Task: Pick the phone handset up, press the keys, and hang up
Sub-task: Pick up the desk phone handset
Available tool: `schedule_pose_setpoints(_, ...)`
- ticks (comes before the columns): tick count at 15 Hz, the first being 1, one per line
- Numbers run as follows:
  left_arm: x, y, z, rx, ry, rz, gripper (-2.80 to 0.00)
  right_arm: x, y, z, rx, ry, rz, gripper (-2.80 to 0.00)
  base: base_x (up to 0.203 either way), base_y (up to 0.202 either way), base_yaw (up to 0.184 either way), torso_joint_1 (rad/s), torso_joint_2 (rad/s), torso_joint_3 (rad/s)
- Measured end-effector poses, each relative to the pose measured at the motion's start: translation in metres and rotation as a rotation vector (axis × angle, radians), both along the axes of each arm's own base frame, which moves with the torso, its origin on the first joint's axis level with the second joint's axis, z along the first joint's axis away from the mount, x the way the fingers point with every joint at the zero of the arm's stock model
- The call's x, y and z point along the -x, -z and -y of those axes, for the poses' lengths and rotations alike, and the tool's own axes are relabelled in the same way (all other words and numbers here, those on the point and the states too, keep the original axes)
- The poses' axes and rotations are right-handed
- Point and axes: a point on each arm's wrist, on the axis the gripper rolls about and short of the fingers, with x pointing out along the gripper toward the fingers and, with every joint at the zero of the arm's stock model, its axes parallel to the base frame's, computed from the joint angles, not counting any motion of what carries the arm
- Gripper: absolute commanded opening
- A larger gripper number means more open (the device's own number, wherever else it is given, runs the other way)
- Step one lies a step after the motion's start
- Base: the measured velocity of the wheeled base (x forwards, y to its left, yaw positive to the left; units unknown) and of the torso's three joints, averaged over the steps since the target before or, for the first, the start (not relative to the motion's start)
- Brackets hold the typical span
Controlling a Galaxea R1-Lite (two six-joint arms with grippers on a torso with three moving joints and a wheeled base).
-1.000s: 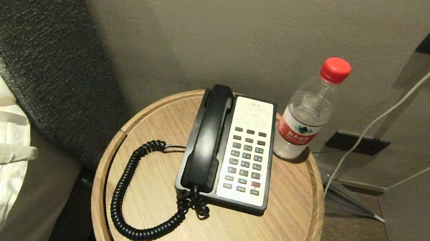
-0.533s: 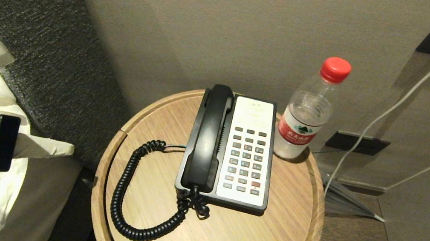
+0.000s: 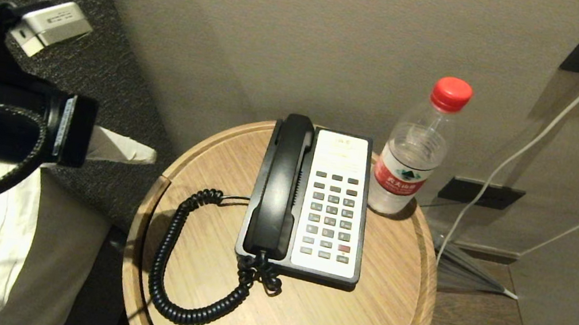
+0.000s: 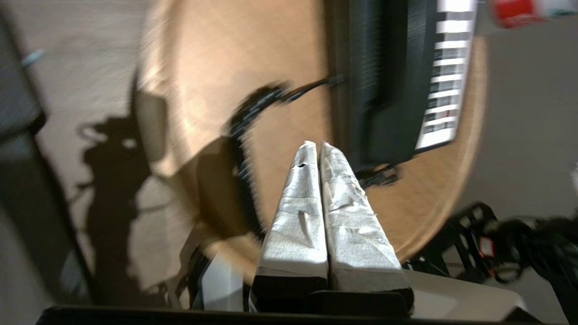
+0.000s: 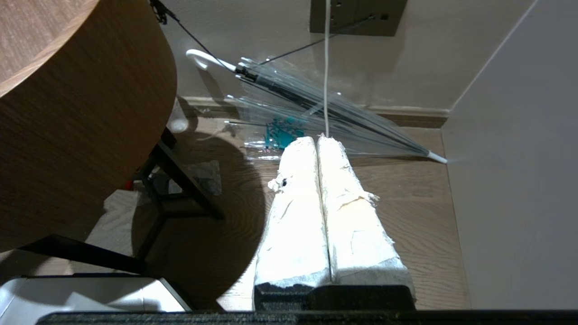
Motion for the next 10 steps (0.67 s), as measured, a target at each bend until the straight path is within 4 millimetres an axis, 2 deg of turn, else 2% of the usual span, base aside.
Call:
schedule_pose_setpoints(1,-0.004,-0.003,0.008,-0.002,0.03,0.005,-0.42,0.0,0.0,0.0,0.0,0.0,0.0,-2.8,0.0,0.0,0.0,0.0,0.0,0.0)
schedule_pose_setpoints(2,-0.008,-0.005,0.015,-0.003,0.058,0.008,0.0,0.0,0.0,0.0,-0.001,-0.001,0.0,-2.8,0.0,0.0,0.0,0.0,0.0,0.0)
schedule_pose_setpoints(7,-0.017,-0.013,0.048,-0.001,0.169,0.02,0.0,0.0,0.0,0.0,0.0,0.0,0.0,-2.8,0.0,0.0,0.0,0.0,0.0,0.0)
schedule_pose_setpoints(10,-0.02,-0.013,0.066,-0.032,0.18,0.033,0.0,0.0,0.0,0.0,0.0,-0.001,0.0,-2.8,0.0,0.0,0.0,0.0,0.0,0.0)
